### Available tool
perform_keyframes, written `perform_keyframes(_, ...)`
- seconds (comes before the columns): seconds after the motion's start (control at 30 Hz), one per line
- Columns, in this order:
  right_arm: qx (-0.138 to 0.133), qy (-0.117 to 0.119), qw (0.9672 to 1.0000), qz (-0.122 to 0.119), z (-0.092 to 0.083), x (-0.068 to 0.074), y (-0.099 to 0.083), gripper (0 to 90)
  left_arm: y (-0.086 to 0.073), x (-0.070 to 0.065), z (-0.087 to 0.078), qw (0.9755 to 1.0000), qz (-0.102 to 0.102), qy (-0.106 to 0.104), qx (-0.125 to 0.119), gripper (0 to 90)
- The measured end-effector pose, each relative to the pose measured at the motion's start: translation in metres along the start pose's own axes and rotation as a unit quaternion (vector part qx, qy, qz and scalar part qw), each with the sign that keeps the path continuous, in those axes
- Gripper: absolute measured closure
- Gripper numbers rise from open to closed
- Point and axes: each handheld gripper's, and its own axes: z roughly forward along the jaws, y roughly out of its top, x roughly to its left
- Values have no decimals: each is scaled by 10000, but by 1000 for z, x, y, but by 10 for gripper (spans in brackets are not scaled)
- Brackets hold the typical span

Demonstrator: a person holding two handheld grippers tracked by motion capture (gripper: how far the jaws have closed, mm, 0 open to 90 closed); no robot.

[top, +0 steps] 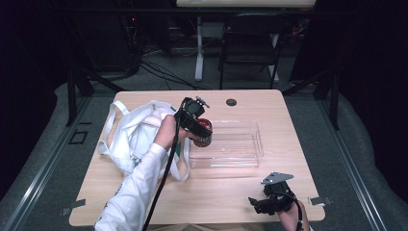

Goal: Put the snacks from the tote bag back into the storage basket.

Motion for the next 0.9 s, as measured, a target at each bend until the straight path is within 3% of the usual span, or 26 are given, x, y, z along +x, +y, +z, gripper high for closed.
perform_keyframes(0.9, 17, 9, 10000, 4, 0, 0, 0, 147, -18, -3, 33, 9996, -54, -91, 275, 260)
